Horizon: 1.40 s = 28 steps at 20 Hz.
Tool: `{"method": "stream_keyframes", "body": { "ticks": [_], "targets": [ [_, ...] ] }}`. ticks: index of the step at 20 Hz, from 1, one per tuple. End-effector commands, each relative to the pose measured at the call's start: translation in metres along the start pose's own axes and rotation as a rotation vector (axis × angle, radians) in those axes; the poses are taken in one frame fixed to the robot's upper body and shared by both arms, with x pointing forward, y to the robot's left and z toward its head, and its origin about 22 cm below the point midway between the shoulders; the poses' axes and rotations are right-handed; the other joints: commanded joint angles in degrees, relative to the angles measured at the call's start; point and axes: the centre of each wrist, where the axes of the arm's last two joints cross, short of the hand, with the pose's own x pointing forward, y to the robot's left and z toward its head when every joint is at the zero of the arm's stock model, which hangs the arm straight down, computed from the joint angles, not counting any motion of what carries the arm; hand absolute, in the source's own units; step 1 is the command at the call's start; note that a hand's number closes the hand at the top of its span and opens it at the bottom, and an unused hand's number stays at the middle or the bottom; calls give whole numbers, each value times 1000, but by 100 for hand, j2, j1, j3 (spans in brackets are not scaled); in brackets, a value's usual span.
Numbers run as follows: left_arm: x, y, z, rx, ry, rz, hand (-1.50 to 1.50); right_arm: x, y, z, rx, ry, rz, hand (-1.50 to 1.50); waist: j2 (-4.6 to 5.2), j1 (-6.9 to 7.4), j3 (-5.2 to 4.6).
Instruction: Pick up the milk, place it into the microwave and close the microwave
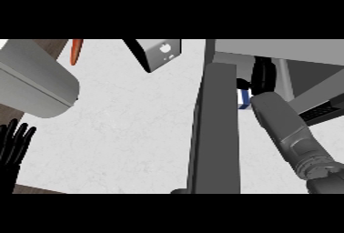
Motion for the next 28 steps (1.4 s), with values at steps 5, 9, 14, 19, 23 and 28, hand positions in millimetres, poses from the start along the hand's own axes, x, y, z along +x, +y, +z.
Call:
{"method": "stream_keyframes", "body": {
  "ticks": [5,9,14,19,23,28],
  "targets": [
    [-9,2,9,26,-14,-2,-150,5,5,2,17,-17,-23,-150,-66,-99,-8],
    [-8,-6,4,2,-9,4,-150,0,8,11,30,-11,-33,-150,-51,-117,1],
    [-9,-7,14,18,0,3,-150,-1,11,16,30,4,-80,-150,-124,-223,-3],
    [-7,-4,37,47,16,-5,-150,-28,2,31,95,-6,-164,-150,-209,-387,-9],
    [-7,-23,24,21,-4,4,-150,-18,10,33,122,-5,-262,-150,-197,-391,-5],
    [2,-26,30,10,-8,-18,-150,-31,12,50,158,0,-389,-150,-254,-516,-11]
  ]
}}
